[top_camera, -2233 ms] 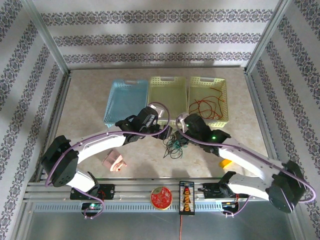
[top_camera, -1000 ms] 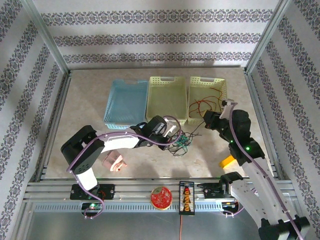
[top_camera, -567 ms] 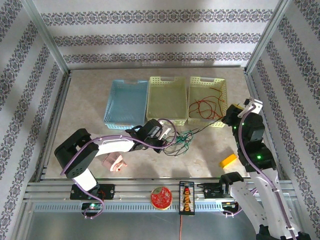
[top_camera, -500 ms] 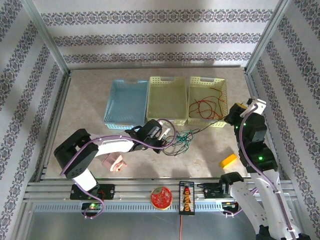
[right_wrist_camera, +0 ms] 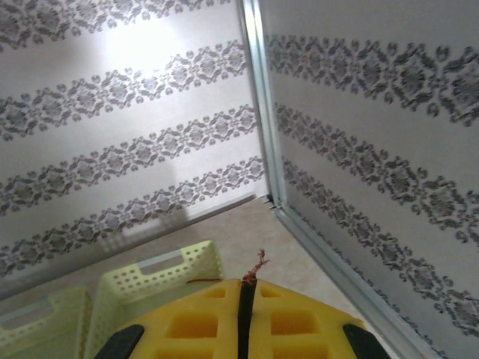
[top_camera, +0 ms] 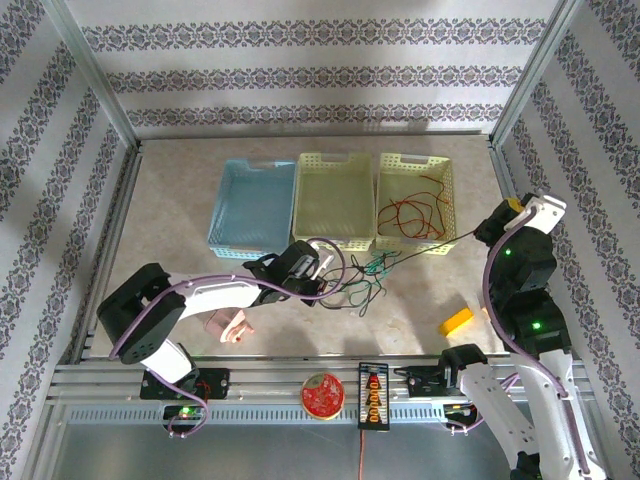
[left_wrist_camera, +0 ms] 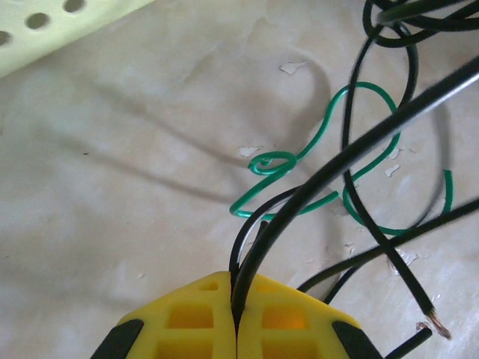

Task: Untangle the cables

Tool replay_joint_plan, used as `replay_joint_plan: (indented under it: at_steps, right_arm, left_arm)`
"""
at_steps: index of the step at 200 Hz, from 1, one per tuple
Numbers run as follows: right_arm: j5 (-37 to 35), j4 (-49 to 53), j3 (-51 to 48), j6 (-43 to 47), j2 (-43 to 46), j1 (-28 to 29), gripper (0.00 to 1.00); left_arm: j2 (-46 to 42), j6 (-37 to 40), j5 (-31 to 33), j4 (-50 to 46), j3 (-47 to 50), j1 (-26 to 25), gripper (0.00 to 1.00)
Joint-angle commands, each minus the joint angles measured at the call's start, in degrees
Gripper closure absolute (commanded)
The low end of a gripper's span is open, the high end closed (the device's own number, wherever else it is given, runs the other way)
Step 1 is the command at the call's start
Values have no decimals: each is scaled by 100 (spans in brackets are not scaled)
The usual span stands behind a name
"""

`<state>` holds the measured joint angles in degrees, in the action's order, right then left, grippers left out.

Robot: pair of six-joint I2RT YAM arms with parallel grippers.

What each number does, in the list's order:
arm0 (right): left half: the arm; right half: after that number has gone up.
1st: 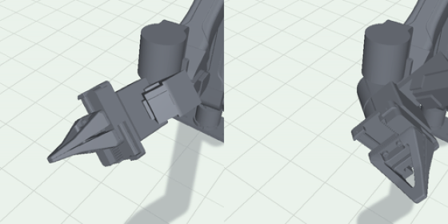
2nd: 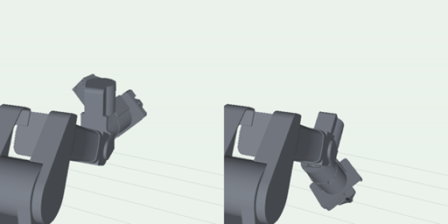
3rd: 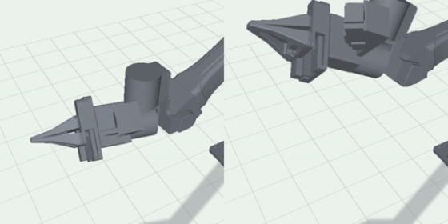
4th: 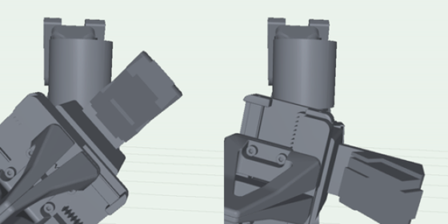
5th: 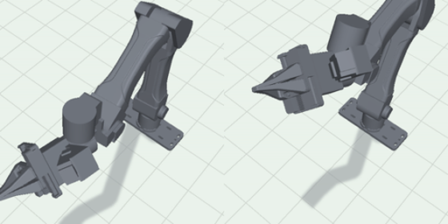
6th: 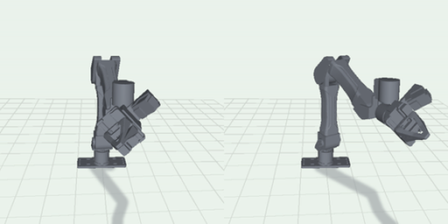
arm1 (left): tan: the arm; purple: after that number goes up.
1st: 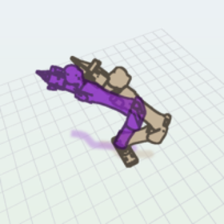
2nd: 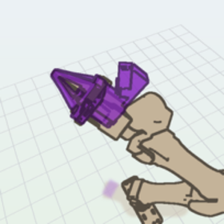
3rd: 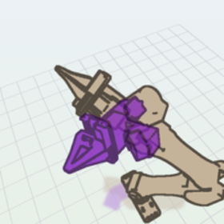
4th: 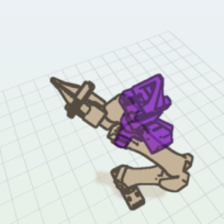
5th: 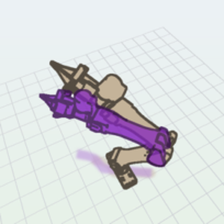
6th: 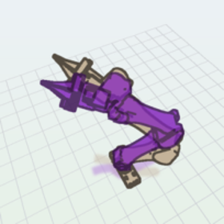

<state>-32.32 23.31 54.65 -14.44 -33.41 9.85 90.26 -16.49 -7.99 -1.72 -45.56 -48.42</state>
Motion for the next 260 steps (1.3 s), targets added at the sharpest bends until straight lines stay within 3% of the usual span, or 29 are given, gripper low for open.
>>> replay_joint_plan:
  at_steps: [1,35,96,194,213,260]
  right_arm:
    - [-635,-185,267,384,10,-88,94]
    - [-861,-40,362,574,-126,-132,94]
    - [-1001,111,504,722,-302,-410,95]
    - [143,80,1636,246,-617,-1631,100]
    - [669,-28,2009,94,-792,-1670,100]
    - [3439,-37,3157,-898,-1720,-1653,100]
  left_arm:
    - [-220,-35,526,-367,183,-38,100]
    - [-447,-151,1054,-484,355,67,100]
    - [-745,-248,1227,-566,523,306,100]
    - [-509,-420,1937,-989,530,334,100]
    - [-468,-451,1950,-978,565,334,100]
    - [-342,-434,1846,-806,471,333,100]
